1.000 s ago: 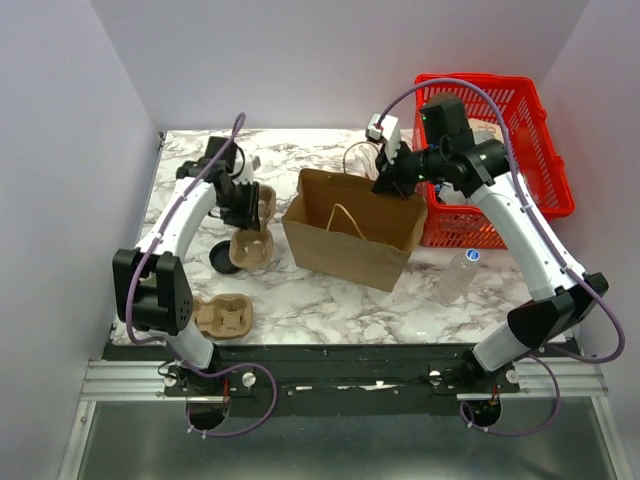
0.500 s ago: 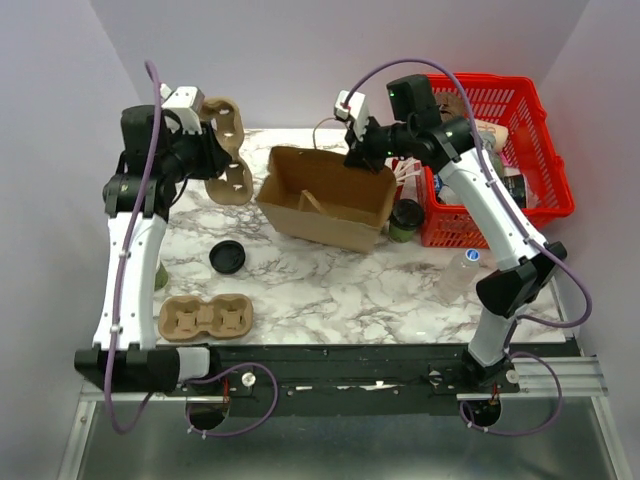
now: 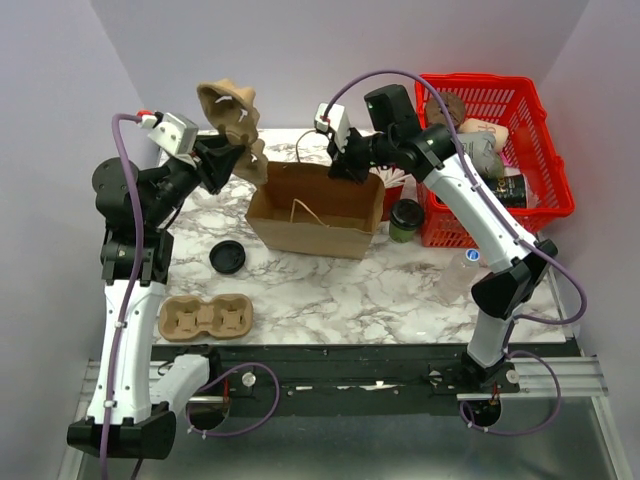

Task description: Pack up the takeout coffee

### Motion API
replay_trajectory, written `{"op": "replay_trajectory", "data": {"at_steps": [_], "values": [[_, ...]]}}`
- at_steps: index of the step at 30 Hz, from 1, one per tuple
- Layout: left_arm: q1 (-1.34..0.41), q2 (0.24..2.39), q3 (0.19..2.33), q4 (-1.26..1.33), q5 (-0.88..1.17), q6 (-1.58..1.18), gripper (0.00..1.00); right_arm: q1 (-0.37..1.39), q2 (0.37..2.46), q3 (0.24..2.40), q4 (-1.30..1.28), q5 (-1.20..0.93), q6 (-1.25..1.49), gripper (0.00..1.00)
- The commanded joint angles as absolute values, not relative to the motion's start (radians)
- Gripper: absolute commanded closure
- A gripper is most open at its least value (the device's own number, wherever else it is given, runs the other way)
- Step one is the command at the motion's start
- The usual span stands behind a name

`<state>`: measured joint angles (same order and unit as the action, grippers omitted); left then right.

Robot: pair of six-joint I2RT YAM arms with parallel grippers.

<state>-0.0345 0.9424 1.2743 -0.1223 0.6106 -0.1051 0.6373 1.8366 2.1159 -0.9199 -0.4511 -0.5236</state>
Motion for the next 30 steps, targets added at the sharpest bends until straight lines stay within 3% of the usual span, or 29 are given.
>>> {"op": "replay_trajectory", "data": {"at_steps": [1,12,21,30], "values": [[-0.061,0.957,1.244,0.06,0.785,-0.121,1.0,0.634,1.859,2.148,-0.916,-0.433,-0.479,0.99],[-0.199,0.994,1.2,0.094,0.833,-0.008,1.0,0.634,1.833,2.129,-0.946,-0.482,-0.437,1.0],[-0.328,1.003,1.219,-0.144,0.85,0.265,1.0,0.634,1.795,2.094,-0.96,-0.46,-0.427,0.99],[-0.417,1.052,1.312,-0.566,0.851,0.609,1.0,0.635,1.735,2.095,-1.117,-0.465,-0.449,0.99]]}}
